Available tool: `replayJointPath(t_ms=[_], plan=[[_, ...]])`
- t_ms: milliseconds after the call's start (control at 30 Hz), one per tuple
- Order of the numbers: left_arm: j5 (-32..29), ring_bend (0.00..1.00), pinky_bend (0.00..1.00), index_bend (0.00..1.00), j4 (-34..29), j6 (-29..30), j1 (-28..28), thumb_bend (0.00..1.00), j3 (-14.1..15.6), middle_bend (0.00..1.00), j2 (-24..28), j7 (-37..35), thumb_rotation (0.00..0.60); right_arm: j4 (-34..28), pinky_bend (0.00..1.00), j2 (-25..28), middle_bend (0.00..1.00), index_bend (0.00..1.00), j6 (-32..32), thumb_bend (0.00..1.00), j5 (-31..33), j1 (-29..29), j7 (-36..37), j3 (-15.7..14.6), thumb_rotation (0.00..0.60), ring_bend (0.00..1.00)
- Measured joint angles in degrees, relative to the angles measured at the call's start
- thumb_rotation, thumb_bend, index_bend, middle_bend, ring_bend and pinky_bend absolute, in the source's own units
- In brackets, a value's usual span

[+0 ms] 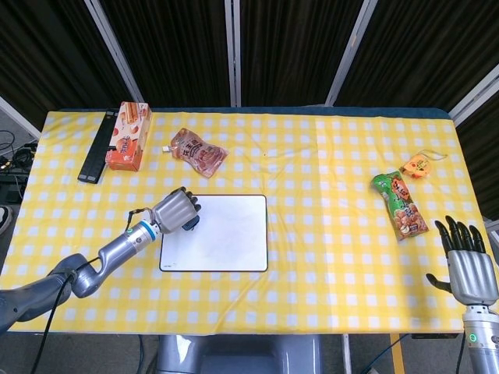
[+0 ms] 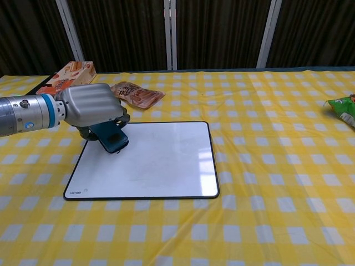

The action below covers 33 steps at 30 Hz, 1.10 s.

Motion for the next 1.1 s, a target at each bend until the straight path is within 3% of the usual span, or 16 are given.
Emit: replayJointPath(t_ms=[233,700,1100], plan=[[1.3,0.45,0.49,0.57,0.7,1.5,-0.3,0.45,1.0,0.39,-0.9,-1.2,0.6,-0.1,0.0,0.1,0.0,0.0,0.4,0.0,0.0,-0.2,0.2,0.1,0.6,0.0],[2.4,0.45,0.49,0.58,-3.8,2.1,-0.9,0.45,2.4,0.39,-1.2,0.3,0.6,-0.1,0.0,0.1,0.0,0.0,0.0,0.0,0.0,0.0,0.2,0.1,0.6,0.0],[-0.6,0.45,0.49,0.58,1.2,1.2,0.9,0.45,2.4,0.39,-0.1,-0.8,0.6,-0.3,0.0,-0.1,0.0,0.0,0.1,0.0,0.0,0.1,-0.3,0.1,0.6,0.0]])
